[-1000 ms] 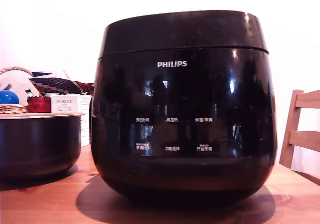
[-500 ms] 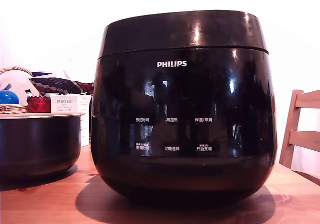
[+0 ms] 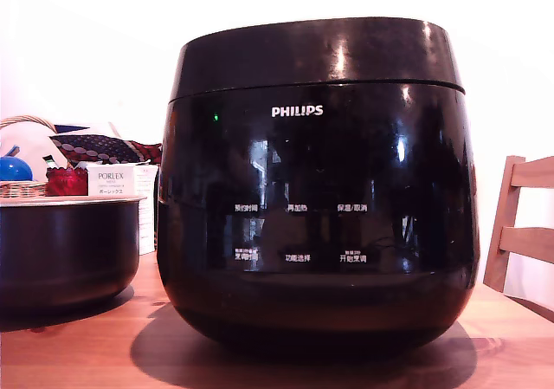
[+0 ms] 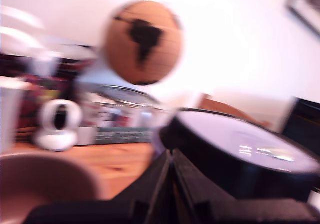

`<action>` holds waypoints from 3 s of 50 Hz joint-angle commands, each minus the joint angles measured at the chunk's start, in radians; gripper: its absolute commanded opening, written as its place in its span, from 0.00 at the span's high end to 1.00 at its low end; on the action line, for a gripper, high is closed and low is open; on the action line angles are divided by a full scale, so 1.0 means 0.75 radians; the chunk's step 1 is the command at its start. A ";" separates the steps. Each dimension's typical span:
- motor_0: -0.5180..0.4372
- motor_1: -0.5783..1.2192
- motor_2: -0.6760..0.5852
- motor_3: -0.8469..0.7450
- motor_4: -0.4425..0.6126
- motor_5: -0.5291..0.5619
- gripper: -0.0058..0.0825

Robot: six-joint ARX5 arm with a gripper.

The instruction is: Open the rice cooker by pressing the large metal button on the top of its lid with medium force

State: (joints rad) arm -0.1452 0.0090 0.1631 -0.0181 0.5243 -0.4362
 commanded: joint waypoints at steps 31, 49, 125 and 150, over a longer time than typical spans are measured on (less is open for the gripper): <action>-0.447 0.457 0.144 0.234 -0.019 0.140 0.96; -0.652 0.919 0.381 0.311 -0.074 0.392 0.96; -0.945 1.592 0.661 0.514 -0.342 0.663 0.96; -0.958 1.594 0.661 0.337 -0.371 0.733 0.96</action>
State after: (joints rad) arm -0.8562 1.1870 0.6743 0.2668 0.2558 0.0879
